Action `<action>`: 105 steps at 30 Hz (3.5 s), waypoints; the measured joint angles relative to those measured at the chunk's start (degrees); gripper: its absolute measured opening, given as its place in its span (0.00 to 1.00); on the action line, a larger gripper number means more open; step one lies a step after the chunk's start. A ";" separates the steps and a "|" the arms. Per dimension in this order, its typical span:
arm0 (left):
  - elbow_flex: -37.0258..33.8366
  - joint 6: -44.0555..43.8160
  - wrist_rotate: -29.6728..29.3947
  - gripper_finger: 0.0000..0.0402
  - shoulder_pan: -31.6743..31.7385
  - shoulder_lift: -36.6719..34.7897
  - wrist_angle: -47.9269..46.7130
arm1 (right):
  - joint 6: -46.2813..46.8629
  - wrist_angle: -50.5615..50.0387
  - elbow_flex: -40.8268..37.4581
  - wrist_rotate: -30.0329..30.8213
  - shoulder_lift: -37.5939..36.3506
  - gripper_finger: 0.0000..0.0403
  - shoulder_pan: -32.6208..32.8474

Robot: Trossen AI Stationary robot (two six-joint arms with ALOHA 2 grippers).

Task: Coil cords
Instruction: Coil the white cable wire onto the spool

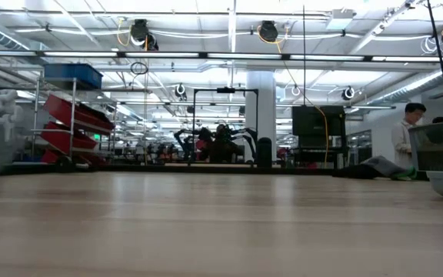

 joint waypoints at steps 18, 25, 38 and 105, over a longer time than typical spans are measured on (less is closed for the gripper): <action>0.00 -5.93 4.81 0.00 0.18 -0.17 -6.75 | -2.21 -1.65 0.00 4.64 -2.18 0.00 1.08; 0.00 -9.02 5.95 0.00 0.18 -0.17 -8.36 | -12.40 2.25 0.00 3.99 -4.02 0.00 -1.00; 0.00 -9.02 12.20 0.00 0.11 0.17 -9.46 | -26.32 6.69 0.00 -0.27 -3.98 0.00 -6.60; 0.00 13.64 18.18 0.00 -2.05 3.41 -2.29 | -25.70 11.67 0.00 -32.36 -9.21 0.15 -18.63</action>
